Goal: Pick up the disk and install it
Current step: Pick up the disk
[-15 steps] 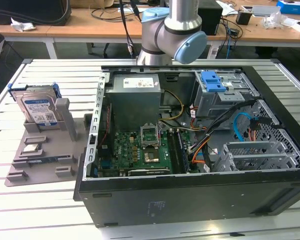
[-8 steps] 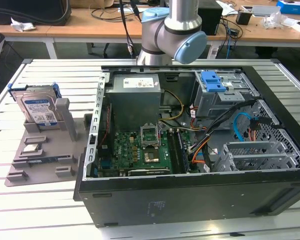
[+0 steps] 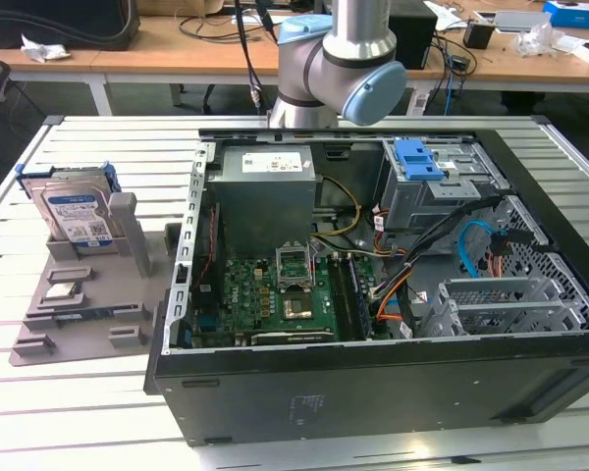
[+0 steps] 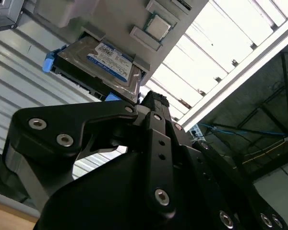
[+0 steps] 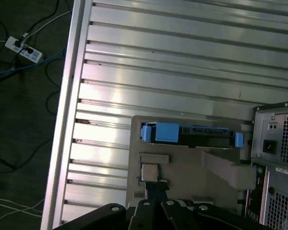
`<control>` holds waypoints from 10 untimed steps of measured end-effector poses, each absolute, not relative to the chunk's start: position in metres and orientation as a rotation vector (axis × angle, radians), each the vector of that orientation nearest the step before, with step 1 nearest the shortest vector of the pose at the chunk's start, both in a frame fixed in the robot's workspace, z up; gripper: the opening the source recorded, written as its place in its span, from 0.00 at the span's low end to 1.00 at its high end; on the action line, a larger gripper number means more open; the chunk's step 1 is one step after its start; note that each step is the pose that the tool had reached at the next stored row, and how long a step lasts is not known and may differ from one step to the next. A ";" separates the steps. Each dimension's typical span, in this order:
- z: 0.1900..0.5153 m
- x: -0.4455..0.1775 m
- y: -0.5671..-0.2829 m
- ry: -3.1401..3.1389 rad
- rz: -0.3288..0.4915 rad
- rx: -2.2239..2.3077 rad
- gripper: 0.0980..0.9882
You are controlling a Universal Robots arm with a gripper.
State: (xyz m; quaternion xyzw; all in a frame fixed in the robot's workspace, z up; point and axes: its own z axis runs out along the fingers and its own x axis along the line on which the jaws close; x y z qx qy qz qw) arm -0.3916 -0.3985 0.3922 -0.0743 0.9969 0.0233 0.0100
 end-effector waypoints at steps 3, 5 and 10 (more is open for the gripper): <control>0.392 -0.392 -0.398 3.101 0.074 -0.373 0.01; 0.392 -0.392 -0.398 3.096 0.074 -0.412 0.01; 0.392 -0.392 -0.398 3.079 0.076 -0.538 0.01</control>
